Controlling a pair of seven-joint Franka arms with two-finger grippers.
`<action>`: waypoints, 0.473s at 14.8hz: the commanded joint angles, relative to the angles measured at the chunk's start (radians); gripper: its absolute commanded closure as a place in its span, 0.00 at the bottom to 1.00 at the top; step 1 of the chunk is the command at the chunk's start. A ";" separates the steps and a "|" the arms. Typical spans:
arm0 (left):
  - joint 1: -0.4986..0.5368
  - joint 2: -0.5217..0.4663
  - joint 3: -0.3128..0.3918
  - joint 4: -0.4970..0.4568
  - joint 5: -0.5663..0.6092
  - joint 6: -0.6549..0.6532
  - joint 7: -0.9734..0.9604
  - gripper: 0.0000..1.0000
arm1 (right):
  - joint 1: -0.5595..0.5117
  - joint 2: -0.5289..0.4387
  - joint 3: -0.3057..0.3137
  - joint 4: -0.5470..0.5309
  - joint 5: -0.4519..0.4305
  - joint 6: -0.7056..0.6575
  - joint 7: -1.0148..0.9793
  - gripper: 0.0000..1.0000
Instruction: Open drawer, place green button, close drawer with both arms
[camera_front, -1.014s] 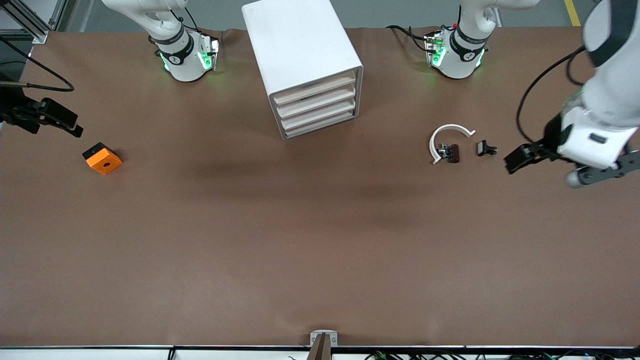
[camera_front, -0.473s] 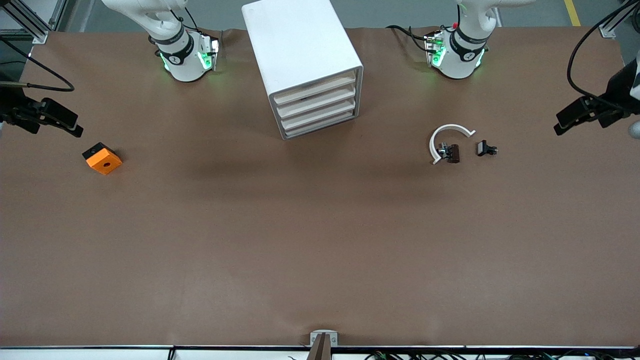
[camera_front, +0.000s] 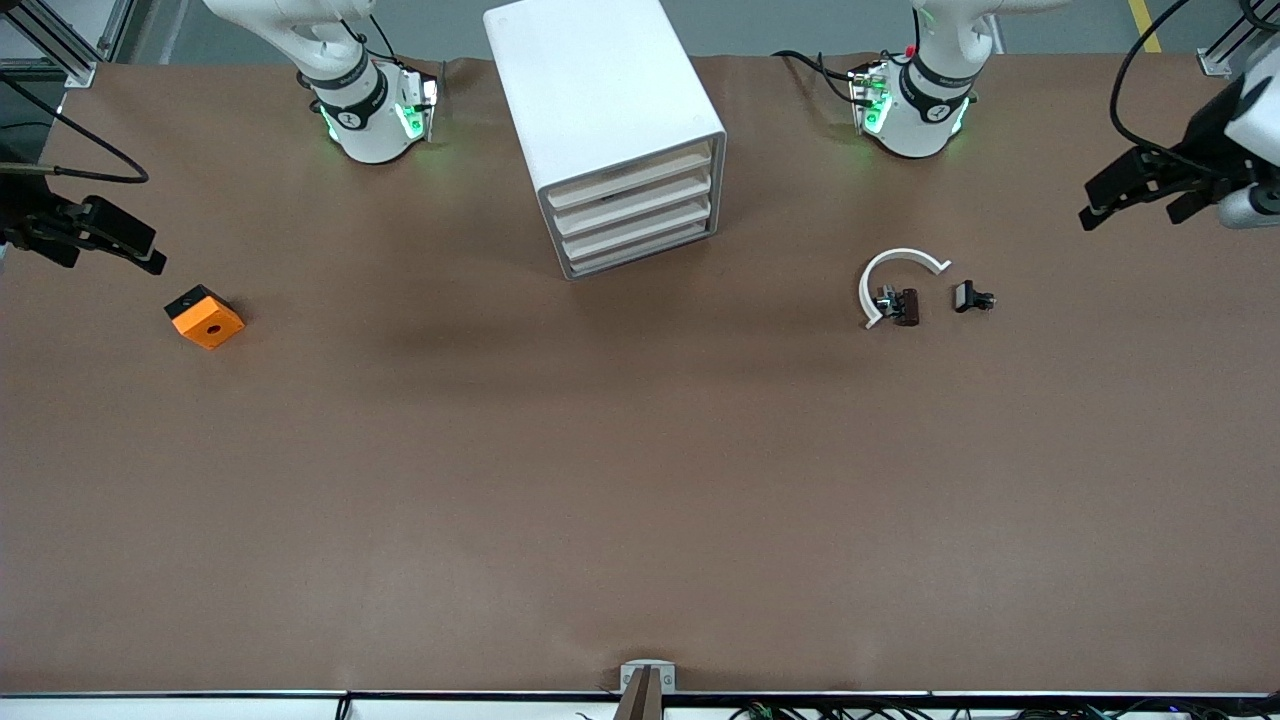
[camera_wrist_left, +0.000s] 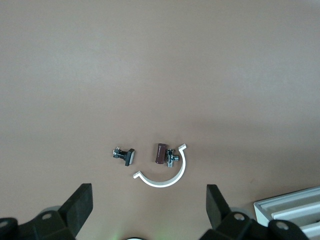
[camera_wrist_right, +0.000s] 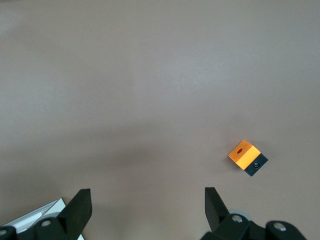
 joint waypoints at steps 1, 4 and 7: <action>0.031 -0.023 -0.036 -0.023 0.005 -0.006 0.004 0.00 | -0.009 0.003 0.008 0.017 -0.014 -0.011 -0.012 0.00; 0.033 -0.016 -0.037 -0.018 0.007 -0.006 -0.001 0.00 | -0.009 0.003 0.008 0.017 -0.014 -0.011 -0.012 0.00; 0.027 0.006 -0.040 -0.012 0.065 0.007 0.002 0.00 | -0.010 0.003 0.008 0.018 -0.014 -0.011 -0.012 0.00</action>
